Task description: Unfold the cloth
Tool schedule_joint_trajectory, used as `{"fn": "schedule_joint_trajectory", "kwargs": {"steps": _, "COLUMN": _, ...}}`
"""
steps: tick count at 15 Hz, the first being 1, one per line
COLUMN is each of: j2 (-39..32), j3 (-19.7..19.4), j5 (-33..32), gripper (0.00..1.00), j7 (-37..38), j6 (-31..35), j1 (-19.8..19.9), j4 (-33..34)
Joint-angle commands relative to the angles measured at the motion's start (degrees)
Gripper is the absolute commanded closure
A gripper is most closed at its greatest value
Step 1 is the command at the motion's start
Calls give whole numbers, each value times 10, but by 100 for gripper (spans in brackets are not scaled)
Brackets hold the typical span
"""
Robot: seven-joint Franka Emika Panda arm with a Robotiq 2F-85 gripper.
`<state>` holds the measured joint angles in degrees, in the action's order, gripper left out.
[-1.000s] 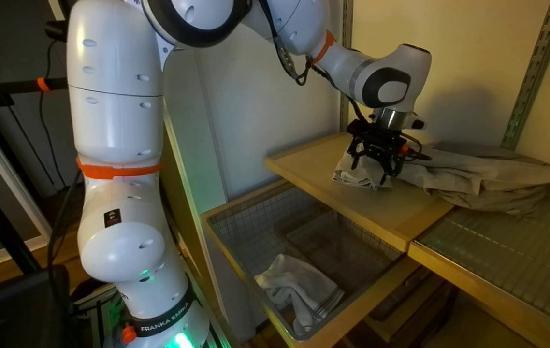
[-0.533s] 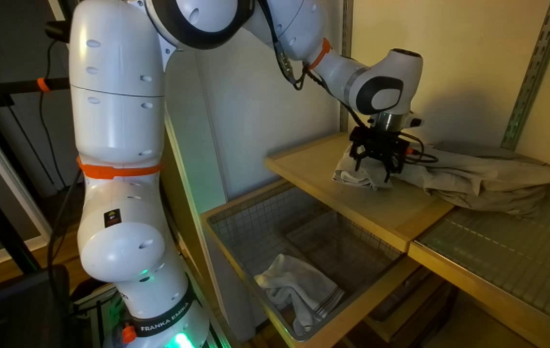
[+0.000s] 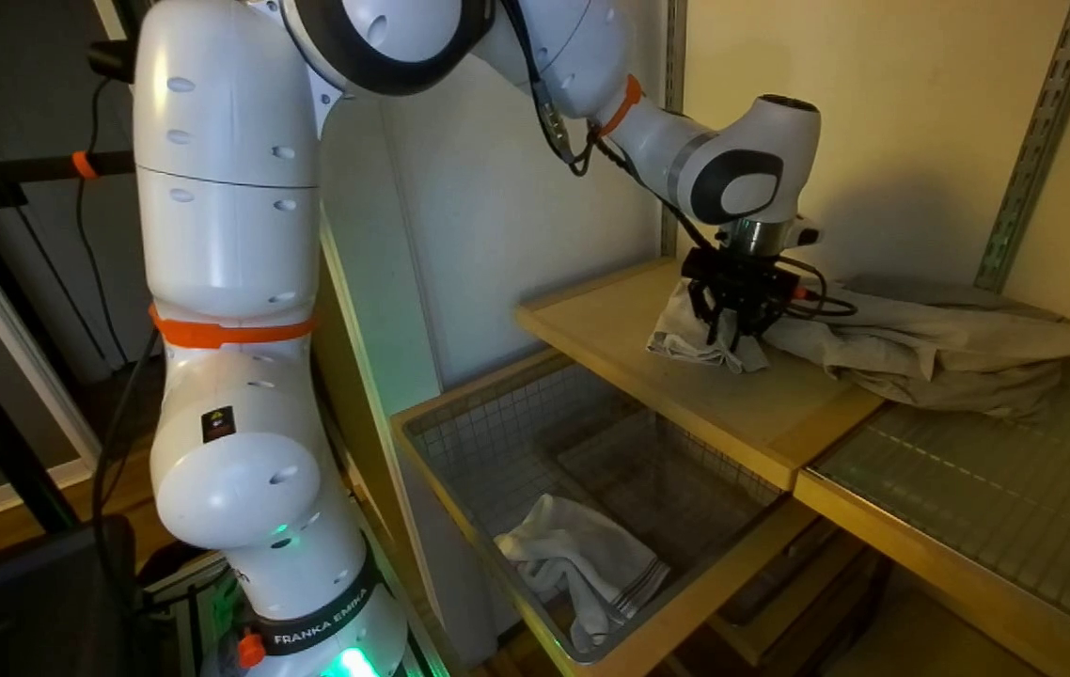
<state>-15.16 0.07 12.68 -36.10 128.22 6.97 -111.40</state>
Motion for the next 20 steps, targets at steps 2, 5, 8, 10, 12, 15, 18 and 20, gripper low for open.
{"fn": "schedule_joint_trajectory", "kwargs": {"steps": 2, "j2": 36, "j3": 5, "j5": -5, "gripper": 99, "j7": 5, "j6": 12, "j1": -1, "j4": -29}}
{"fn": "schedule_joint_trajectory", "kwargs": {"steps": 5, "j2": 58, "j3": 2, "j5": -18, "gripper": 100, "j7": 16, "j6": 17, "j1": -6, "j4": -40}}
{"fn": "schedule_joint_trajectory", "kwargs": {"steps": 8, "j2": 74, "j3": -1, "j5": -31, "gripper": 98, "j7": 29, "j6": 15, "j1": -11, "j4": -48}}
{"fn": "schedule_joint_trajectory", "kwargs": {"steps": 10, "j2": 78, "j3": -3, "j5": -42, "gripper": 84, "j7": 37, "j6": 12, "j1": -13, "j4": -51}}
{"fn": "schedule_joint_trajectory", "kwargs": {"steps": 12, "j2": 82, "j3": -3, "j5": -50, "gripper": 74, "j7": 43, "j6": 11, "j1": -14, "j4": -55}}
{"fn": "schedule_joint_trajectory", "kwargs": {"steps": 15, "j2": 78, "j3": -3, "j5": -55, "gripper": 93, "j7": 45, "j6": 9, "j1": -14, "j4": -55}}
{"fn": "schedule_joint_trajectory", "kwargs": {"steps": 18, "j2": 74, "j3": -4, "j5": -56, "gripper": 100, "j7": 47, "j6": 6, "j1": -13, "j4": -57}}
{"fn": "schedule_joint_trajectory", "kwargs": {"steps": 20, "j2": 74, "j3": -4, "j5": -55, "gripper": 100, "j7": 46, "j6": 6, "j1": -12, "j4": -60}}
